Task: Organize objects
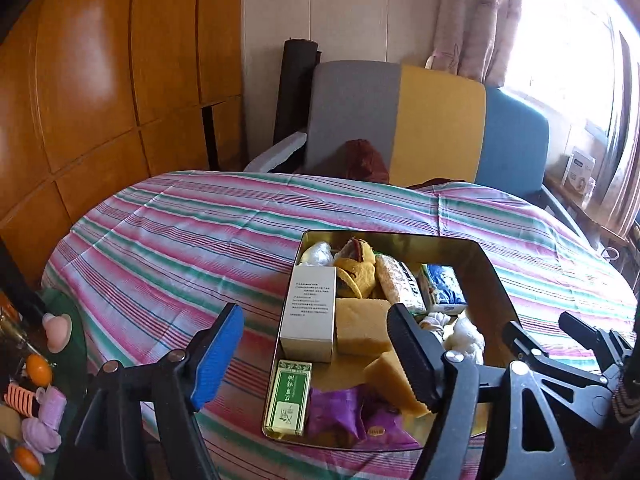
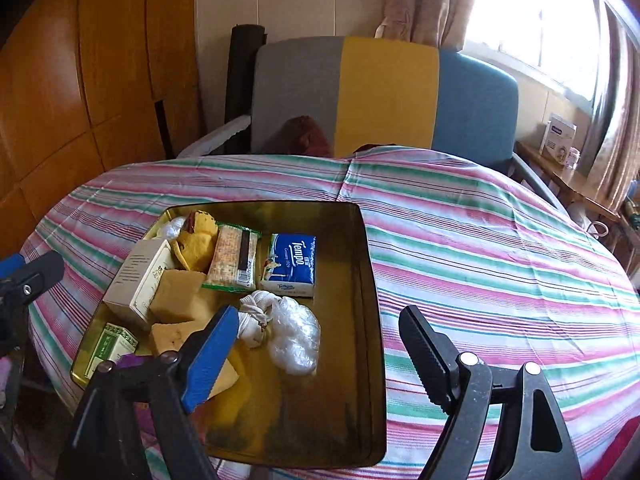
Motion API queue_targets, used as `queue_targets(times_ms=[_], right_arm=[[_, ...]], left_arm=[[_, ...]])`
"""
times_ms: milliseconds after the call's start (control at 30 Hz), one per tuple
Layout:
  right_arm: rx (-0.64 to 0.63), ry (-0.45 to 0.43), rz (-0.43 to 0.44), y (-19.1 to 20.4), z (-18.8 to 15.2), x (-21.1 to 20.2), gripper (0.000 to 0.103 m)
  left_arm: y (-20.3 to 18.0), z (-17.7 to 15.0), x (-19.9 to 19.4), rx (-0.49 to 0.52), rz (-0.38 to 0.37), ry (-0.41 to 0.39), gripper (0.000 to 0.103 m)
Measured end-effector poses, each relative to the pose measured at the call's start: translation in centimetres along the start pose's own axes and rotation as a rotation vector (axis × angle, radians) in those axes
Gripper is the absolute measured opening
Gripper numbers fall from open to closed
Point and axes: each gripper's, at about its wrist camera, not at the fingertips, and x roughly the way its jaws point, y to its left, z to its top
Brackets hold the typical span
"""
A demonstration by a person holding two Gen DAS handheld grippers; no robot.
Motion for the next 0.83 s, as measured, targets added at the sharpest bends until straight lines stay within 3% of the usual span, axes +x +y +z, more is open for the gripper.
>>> queue_targets(times_ms=[467, 600, 833], right_arm=[[0.027, -0.031, 0.004, -0.4, -0.9, -2.2, 0.084], [0.021, -0.032, 0.006, -0.2, -0.9, -2.3, 0.085], [0.005, -0.02, 0.015, 0.5, -0.9, -2.0, 0.085]], left_arm=[[-0.3, -1.1, -1.7, 0.017, -0.014, -0.029, 0.075], [-0.4, -1.1, -2.3, 0.029, -0.014, -0.078, 0.066], [-0.4, -0.9, -2.0, 0.025, -0.031, -0.059, 0.066]])
